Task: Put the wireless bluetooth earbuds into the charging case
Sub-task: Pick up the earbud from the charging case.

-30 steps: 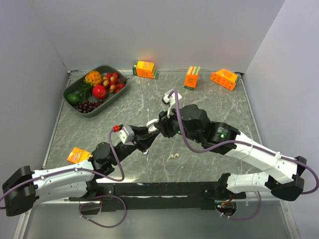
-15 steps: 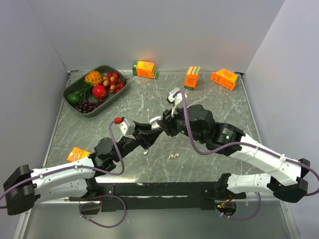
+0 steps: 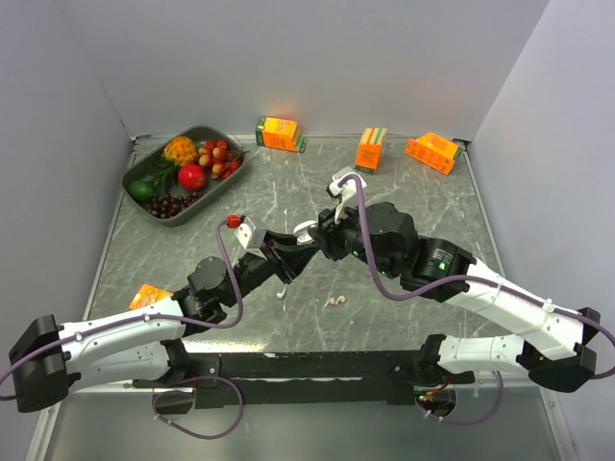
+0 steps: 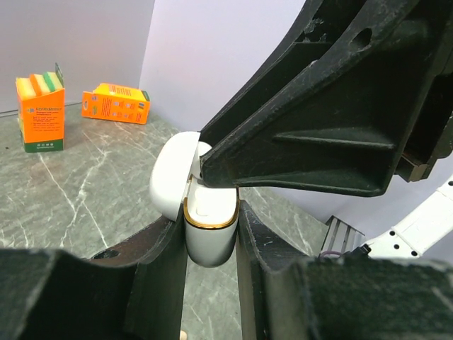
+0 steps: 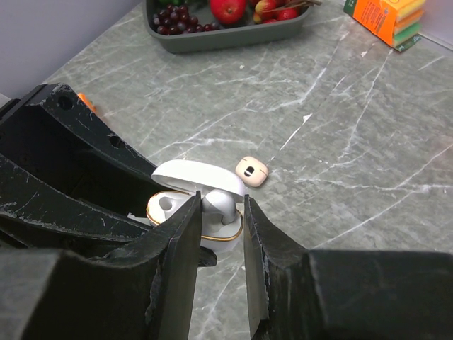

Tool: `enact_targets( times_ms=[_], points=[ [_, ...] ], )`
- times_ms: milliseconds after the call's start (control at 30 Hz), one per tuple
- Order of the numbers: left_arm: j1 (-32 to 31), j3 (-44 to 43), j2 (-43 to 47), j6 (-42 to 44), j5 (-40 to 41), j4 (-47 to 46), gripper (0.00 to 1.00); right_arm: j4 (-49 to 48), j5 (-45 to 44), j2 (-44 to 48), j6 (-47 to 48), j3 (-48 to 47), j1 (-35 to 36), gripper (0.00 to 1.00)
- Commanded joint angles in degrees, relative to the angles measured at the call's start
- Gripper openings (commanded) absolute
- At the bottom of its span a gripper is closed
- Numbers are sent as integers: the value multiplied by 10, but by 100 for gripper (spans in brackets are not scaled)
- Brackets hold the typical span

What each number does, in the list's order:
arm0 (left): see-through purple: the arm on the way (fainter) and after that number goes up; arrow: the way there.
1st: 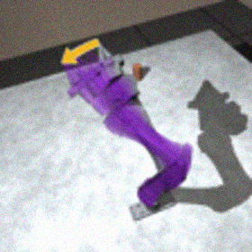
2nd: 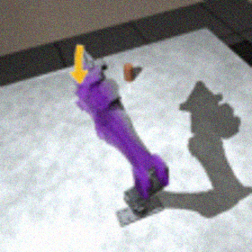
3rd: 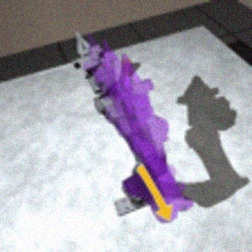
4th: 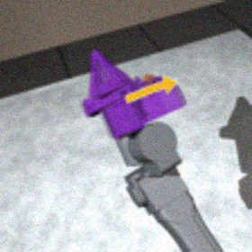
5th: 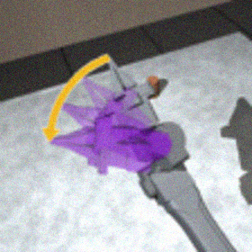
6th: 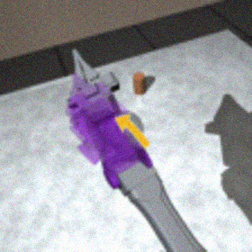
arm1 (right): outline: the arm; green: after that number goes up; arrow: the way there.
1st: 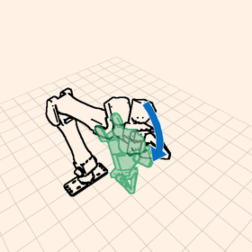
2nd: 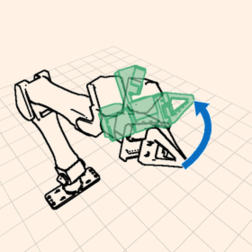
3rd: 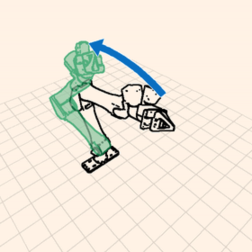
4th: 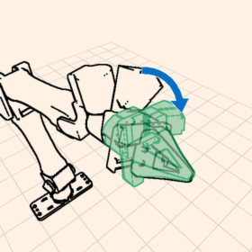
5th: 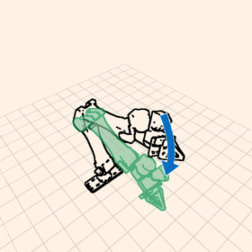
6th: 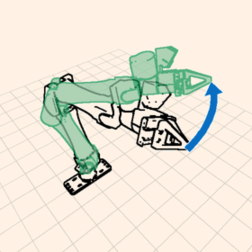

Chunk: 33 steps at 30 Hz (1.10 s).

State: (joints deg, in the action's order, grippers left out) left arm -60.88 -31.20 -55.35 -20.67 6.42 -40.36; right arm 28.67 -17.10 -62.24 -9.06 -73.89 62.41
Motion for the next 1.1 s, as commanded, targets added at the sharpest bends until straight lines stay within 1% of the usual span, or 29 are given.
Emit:
enact_targets(
  times_ms=[0, 333, 733, 1067],
  points=[
    [-4, -4, -8, 2, -38, 10, 1, -57, -2, 15, 12, -9, 3, 0],
    [-9, 13, -4, 36, -48, -13, 1, -61, -13, 16, 17, -15, 3, 0],
    [-13, 19, 2, 38, -34, -9, 1, -63, -21, 19, 17, -18, 2, 0],
    [-13, 24, -4, 32, -24, -6, 1, -73, -31, 40, 24, -19, 2, 0]
  ],
)
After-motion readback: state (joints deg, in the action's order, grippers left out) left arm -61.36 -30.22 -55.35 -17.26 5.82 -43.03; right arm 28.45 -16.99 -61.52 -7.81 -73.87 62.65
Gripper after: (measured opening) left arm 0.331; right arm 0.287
